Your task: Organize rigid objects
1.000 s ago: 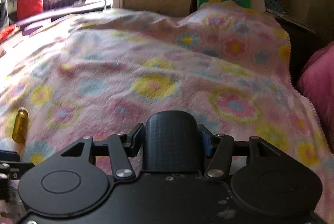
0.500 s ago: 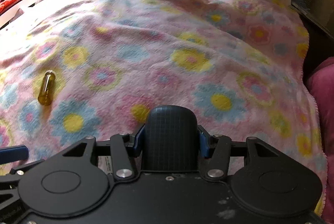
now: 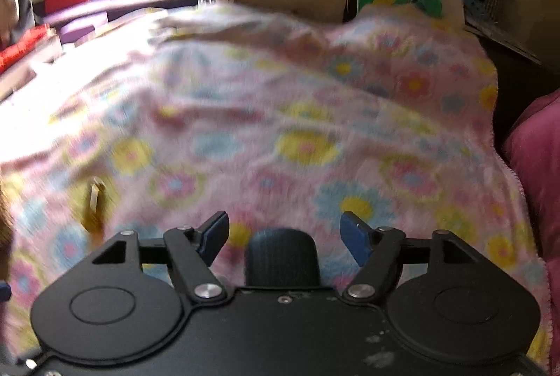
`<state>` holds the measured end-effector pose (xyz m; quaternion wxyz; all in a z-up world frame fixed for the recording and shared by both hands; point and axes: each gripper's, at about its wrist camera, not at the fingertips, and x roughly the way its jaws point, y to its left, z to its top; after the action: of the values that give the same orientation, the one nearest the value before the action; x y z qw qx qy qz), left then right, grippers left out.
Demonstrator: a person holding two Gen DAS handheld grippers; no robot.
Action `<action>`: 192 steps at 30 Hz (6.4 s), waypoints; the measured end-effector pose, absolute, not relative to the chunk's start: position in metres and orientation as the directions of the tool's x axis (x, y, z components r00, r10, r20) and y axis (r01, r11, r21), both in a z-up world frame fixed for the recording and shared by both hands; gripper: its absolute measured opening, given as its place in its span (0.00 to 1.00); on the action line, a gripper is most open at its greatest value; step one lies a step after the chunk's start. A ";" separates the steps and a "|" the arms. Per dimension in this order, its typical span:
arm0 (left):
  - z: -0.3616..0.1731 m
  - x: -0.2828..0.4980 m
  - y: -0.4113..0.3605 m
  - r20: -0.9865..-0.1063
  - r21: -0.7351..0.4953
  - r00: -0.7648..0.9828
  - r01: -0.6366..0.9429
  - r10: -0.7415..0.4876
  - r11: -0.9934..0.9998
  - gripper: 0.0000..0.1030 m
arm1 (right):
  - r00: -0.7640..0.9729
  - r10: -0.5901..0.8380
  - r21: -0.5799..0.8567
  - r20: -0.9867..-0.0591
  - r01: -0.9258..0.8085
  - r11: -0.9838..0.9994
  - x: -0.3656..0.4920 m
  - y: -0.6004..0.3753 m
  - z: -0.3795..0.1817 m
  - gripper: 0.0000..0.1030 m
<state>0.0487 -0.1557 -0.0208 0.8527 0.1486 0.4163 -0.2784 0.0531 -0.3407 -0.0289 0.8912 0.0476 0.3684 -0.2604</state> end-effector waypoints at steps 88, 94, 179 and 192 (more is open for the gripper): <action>-0.010 0.039 -0.138 -0.701 -0.236 0.433 0.610 -0.567 0.757 0.37 | 0.661 -0.289 0.101 -0.692 0.485 0.868 -0.003 -0.344 -0.010 0.48; 0.029 0.036 -0.087 -0.688 -0.231 0.538 0.473 -0.487 0.850 0.37 | 0.697 -0.192 0.134 -0.691 0.384 0.914 0.004 -0.300 0.011 0.48; -0.022 0.075 -0.179 -0.794 0.076 0.527 0.581 -0.304 0.810 0.96 | 0.615 -0.617 -0.191 -0.490 0.615 0.765 -0.043 -0.320 -0.088 0.76; -0.050 0.100 -0.228 -0.774 0.105 0.453 0.780 -0.442 0.616 0.86 | 0.723 -0.527 -0.010 -0.447 0.585 0.811 -0.061 -0.336 -0.101 0.91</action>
<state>0.0999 -0.2278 -0.0500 0.8207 0.2306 0.3669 -0.3724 -0.0607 -0.3364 -0.1011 0.9258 0.0658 0.2200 -0.3002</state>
